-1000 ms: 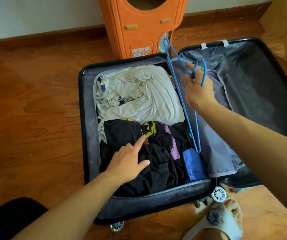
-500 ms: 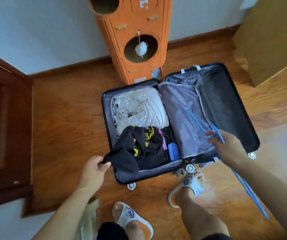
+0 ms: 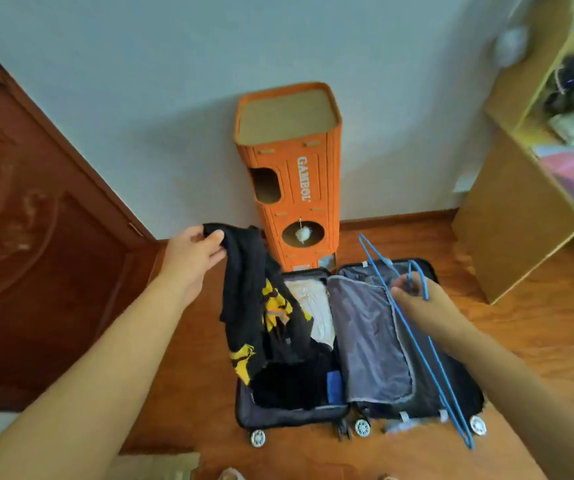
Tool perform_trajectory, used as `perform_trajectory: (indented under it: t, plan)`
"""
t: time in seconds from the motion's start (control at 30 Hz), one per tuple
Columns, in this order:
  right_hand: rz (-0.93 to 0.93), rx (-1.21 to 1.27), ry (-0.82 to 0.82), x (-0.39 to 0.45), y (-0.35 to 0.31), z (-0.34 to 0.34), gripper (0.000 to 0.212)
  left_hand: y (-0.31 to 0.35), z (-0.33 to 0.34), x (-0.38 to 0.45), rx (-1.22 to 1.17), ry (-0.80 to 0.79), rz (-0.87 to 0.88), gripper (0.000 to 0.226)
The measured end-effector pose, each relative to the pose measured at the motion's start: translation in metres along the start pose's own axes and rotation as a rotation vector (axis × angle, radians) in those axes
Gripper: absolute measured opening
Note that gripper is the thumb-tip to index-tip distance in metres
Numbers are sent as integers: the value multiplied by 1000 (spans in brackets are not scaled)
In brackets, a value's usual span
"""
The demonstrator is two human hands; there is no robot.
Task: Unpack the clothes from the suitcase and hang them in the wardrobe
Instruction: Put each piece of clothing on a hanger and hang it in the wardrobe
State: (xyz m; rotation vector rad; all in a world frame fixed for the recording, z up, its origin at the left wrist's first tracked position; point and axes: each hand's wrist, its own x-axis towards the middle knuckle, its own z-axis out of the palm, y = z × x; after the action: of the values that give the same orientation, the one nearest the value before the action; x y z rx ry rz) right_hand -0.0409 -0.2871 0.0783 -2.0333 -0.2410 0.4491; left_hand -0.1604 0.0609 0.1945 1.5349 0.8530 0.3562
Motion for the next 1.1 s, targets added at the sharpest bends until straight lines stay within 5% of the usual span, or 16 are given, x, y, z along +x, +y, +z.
perform_trajectory:
  t: [0.1,0.3,0.53,0.73,0.83,1.0,1.1]
  plan:
    - [-59,50,-61,0,-45,-27,18,50,1,-41,147,-11,73,16]
    - [-177,140,-195,-3,-181,-39,16,135,-12,-109,842,53,461,16]
    - [-460,20,-370,-49,-296,-50,18,201,-6,-157,530,-29,532,13]
    - [-301,63,-611,-60,-305,-38,8,196,6,-183,420,-91,563,5]
    - [-306,163,-485,-55,-307,-60,17,179,1,-190,419,-137,466,14]
    - [-352,283,-339,-49,-335,-124,18,124,7,-230,500,-607,64,45]
    - [-362,36,-221,-48,-339,-151,16,95,17,-240,524,-325,127,56]
